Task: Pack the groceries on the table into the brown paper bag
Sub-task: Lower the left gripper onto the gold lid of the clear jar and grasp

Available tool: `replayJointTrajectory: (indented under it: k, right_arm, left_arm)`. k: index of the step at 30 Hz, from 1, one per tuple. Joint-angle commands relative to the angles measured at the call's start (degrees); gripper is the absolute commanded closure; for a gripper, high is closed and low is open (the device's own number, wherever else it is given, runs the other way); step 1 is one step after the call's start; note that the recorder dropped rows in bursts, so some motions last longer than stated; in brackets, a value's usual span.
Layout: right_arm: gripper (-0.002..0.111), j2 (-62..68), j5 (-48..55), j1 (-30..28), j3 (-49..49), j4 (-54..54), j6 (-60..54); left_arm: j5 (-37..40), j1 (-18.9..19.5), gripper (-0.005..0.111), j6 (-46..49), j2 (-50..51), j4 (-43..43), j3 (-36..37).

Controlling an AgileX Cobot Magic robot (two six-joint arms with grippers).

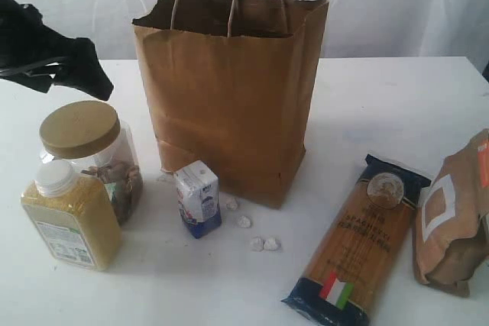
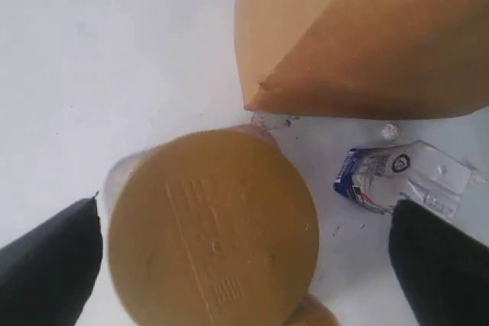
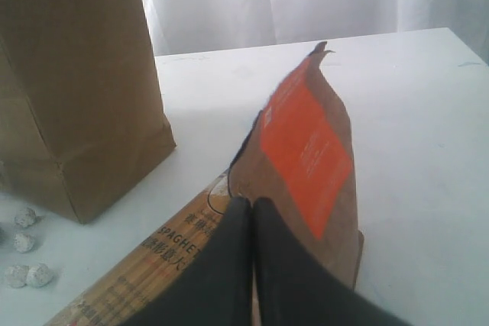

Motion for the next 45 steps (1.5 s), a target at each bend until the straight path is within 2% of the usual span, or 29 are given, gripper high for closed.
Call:
replayJointTrajectory:
  k: [1, 7, 12, 17, 31, 45]
  right_arm:
    - [0.108, -0.3, -0.7, -0.3, 0.2, -0.1, 0.2]
    - [0.108, -0.3, -0.7, -0.3, 0.2, -0.1, 0.2]
    - [0.108, -0.3, -0.7, -0.3, 0.2, -0.1, 0.2]
    - [0.108, -0.3, -0.7, -0.3, 0.2, -0.1, 0.2]
    - [0.108, -0.3, -0.7, -0.3, 0.2, -0.1, 0.2]
    - [0.108, -0.3, -0.7, -0.3, 0.2, -0.1, 0.2]
  left_arm:
    - [5.1, -0.3, 0.001, 0.8, 4.6, 0.8, -5.5]
    - [8.2, -3.4, 0.001, -2.0, 7.9, 9.7, -8.4]
    - [7.9, -5.3, 0.001, -4.6, 8.7, 12.2, -8.4]
    - [8.8, -5.3, 0.001, -6.2, 8.7, 14.0, -8.2]
    - [11.2, -5.3, 0.001, -7.5, 11.4, 12.8, -8.0]
    - [9.3, -5.3, 0.001, -7.5, 10.1, 13.0, -8.1]
